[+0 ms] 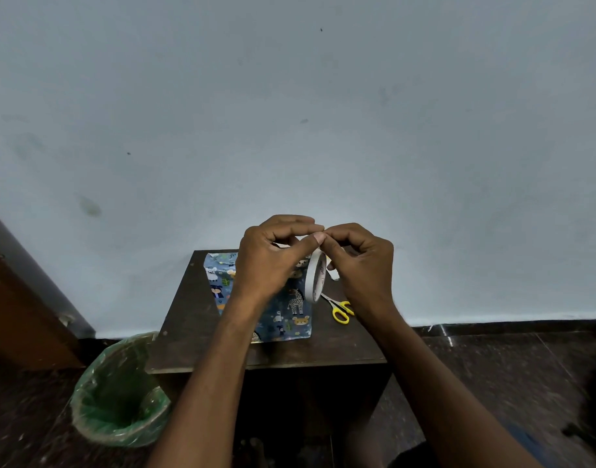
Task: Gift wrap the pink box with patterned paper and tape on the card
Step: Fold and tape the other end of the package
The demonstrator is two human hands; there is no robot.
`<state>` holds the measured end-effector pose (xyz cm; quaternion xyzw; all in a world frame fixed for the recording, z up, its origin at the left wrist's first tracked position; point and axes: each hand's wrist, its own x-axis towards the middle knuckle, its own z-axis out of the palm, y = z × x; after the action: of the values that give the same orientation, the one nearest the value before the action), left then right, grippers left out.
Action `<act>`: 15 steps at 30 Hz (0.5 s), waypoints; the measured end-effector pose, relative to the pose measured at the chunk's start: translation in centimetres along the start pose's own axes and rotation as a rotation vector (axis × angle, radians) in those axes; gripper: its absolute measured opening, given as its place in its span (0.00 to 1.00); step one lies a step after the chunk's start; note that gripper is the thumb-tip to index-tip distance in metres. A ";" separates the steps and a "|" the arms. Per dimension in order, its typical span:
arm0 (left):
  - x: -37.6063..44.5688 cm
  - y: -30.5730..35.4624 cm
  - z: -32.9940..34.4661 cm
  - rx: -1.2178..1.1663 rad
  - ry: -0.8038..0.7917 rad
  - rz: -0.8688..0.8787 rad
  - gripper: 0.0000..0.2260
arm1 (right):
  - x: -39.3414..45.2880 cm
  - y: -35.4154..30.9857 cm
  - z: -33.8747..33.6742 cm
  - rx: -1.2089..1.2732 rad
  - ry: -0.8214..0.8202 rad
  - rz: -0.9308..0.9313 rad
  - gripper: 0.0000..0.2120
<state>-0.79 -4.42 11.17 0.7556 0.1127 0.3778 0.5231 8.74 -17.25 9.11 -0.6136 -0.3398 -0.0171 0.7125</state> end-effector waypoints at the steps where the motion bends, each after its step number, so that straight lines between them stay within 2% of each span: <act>1: 0.0 0.0 -0.1 -0.019 0.001 -0.013 0.06 | 0.0 0.0 -0.1 -0.007 -0.013 0.002 0.05; 6: -0.2 0.2 0.0 -0.034 0.028 -0.028 0.03 | 0.3 -0.2 -0.5 -0.027 -0.067 -0.050 0.05; 9: -0.1 0.2 0.0 0.056 0.076 -0.019 0.04 | 0.5 -0.1 -0.8 -0.044 -0.148 0.006 0.03; 13: -0.1 0.2 0.2 0.115 0.095 -0.019 0.02 | 0.7 0.1 -1.3 -0.053 -0.227 0.073 0.16; 15: -0.1 0.2 0.0 0.088 0.090 -0.020 0.03 | 0.7 0.2 -1.5 -0.079 -0.269 0.056 0.19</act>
<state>-0.86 -4.58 11.35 0.7588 0.1603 0.4009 0.4877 10.13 -18.27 9.26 -0.6471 -0.4142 0.0718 0.6360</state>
